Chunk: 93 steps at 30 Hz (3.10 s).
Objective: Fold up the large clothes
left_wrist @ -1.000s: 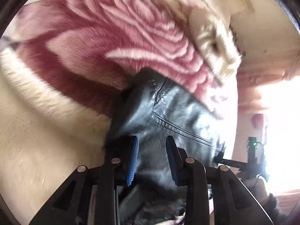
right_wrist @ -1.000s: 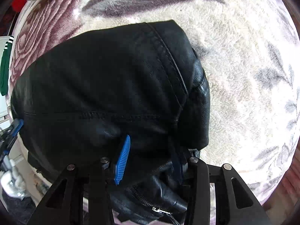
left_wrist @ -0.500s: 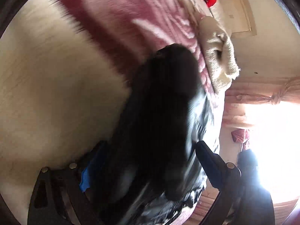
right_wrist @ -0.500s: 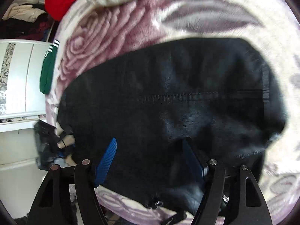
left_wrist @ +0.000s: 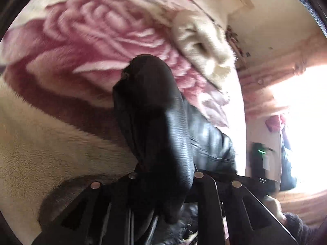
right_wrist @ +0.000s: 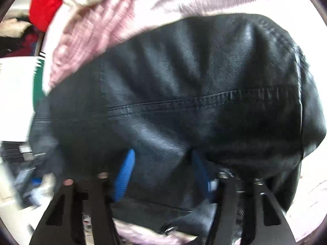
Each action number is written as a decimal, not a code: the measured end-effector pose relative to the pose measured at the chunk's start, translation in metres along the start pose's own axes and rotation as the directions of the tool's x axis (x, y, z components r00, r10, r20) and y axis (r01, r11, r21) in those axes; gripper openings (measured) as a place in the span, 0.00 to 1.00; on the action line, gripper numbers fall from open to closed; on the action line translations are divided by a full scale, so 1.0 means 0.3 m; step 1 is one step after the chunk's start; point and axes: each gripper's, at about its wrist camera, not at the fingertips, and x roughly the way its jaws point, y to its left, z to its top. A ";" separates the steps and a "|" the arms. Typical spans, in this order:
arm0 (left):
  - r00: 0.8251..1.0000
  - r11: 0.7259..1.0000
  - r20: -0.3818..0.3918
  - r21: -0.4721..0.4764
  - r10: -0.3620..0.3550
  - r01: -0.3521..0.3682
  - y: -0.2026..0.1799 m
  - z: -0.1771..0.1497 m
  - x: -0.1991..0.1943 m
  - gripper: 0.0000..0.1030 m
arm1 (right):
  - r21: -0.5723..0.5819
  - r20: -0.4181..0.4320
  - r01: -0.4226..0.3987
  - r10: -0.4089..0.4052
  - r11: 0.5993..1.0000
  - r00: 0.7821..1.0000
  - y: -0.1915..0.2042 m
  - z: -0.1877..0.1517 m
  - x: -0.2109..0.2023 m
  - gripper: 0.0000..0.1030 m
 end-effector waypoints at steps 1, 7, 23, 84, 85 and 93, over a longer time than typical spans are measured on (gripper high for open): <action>1.000 1.000 -0.005 0.029 -0.004 0.004 -0.048 -0.003 -0.001 0.15 | 0.016 -0.002 0.006 -0.006 1.000 1.000 -0.008 0.004 0.023 0.57; 0.998 0.984 -0.049 0.170 -0.041 0.049 -0.370 -0.033 0.075 0.16 | -0.003 -0.038 -0.039 0.039 0.999 0.999 -0.015 0.020 0.053 0.59; 0.948 0.923 -0.300 0.385 0.107 0.018 -0.764 -0.199 0.784 0.22 | 0.428 0.200 -0.255 0.184 0.867 0.962 -0.978 -0.435 -0.486 0.64; 0.998 0.998 0.007 0.040 -0.056 0.055 -0.353 -0.174 0.430 0.59 | 0.091 -0.015 -0.560 0.563 0.824 0.826 -0.457 0.159 -0.133 0.38; 0.998 0.999 0.038 -0.001 -0.045 0.045 -0.337 -0.187 0.400 0.59 | 0.050 -0.055 -0.551 0.553 0.833 0.831 -0.405 0.173 -0.148 0.38; 0.972 0.889 0.167 -0.452 0.165 -0.073 0.009 -0.555 0.053 0.65 | -0.310 -0.513 -0.505 0.305 0.806 0.802 0.203 0.177 0.003 0.38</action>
